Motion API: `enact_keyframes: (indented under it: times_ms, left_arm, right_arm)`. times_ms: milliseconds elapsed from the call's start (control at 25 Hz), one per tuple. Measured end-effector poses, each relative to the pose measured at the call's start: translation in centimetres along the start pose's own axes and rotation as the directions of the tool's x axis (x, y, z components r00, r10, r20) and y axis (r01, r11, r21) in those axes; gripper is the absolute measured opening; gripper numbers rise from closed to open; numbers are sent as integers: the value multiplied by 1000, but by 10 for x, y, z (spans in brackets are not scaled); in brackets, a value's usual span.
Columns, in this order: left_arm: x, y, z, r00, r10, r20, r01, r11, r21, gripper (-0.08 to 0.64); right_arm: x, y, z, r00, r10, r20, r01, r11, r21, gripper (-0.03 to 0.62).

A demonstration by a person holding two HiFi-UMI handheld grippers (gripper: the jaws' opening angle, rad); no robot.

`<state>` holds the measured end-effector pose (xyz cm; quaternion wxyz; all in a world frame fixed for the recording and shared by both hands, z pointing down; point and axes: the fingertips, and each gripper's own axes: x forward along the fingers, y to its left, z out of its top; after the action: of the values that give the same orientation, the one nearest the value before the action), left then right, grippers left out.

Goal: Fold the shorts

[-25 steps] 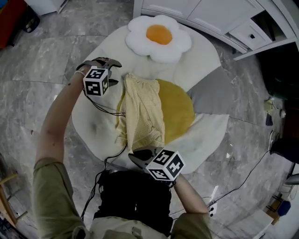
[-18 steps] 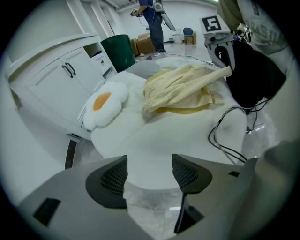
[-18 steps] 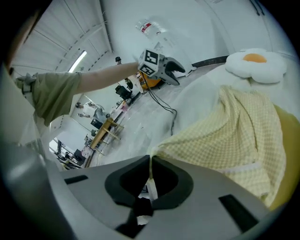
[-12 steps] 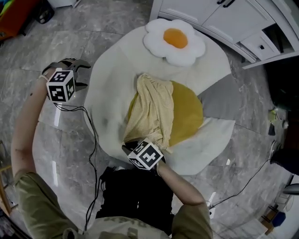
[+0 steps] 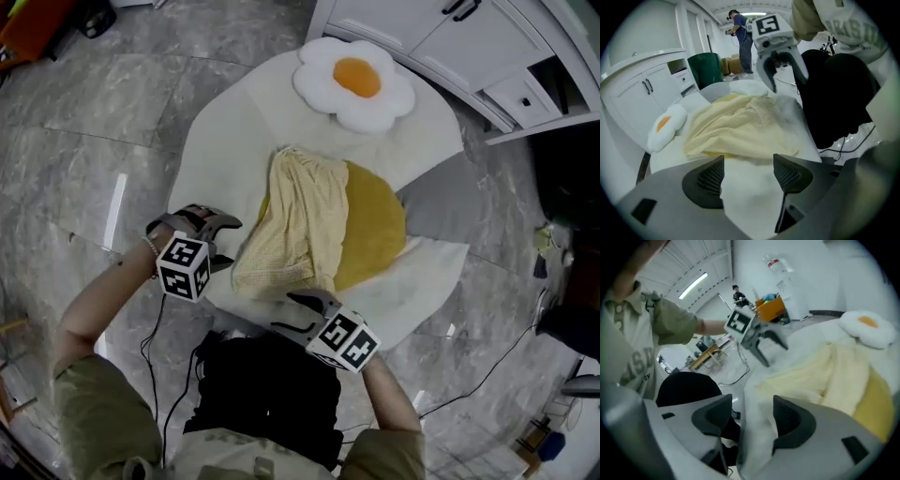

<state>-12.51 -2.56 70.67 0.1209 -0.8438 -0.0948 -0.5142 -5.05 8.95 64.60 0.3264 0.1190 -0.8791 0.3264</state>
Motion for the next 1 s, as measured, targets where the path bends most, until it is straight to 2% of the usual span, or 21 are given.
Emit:
enact_keyframes:
  times_ms: [40, 120, 240, 320, 440, 480, 520, 640, 680, 920, 1000]
  left_arm:
    - [11, -14, 16, 1000, -4, 29, 4, 1000, 5, 318]
    - [33, -31, 44, 998, 21, 58, -22, 1000, 21, 322]
    - [65, -37, 65, 997, 81, 9, -81, 995, 65, 322]
    - [81, -36, 71, 994, 100, -39, -97, 993, 60, 322]
    - [93, -33, 69, 992, 92, -87, -91, 996, 14, 316]
    - [93, -33, 66, 992, 88, -93, -88, 996, 3, 293]
    - [92, -33, 64, 991, 94, -93, -95, 996, -2, 255]
    - [87, -29, 59, 987, 135, -83, -134, 991, 11, 91]
    - [85, -28, 58, 987, 140, -76, -139, 990, 19, 69]
    - [48, -31, 56, 993, 114, -27, -110, 986, 122, 60]
    - [36, -37, 53, 996, 88, -17, -84, 984, 156, 57]
  right_arm:
    - [-22, -13, -11, 996, -84, 4, 84, 996, -4, 268]
    - [-50, -39, -38, 973, -230, -31, 230, 973, -20, 268]
    - [-54, -66, -65, 932, -352, -81, 351, 936, -31, 272]
    - [-42, -74, -67, 911, -403, -84, 399, 915, -65, 273]
    - [-16, -78, -61, 910, -411, -62, 407, 911, -67, 272]
    - [-8, -80, -58, 912, -406, -56, 403, 914, -56, 270]
    - [-3, -82, -56, 912, -407, -57, 405, 913, -54, 244]
    - [-1, -88, -59, 896, -435, -85, 425, 898, -110, 68]
    - [-3, -87, -61, 894, -437, -96, 424, 897, -126, 58]
    - [-36, -75, -70, 884, -443, -150, 406, 886, -225, 38]
    - [-44, -71, -75, 888, -424, -179, 378, 894, -241, 37]
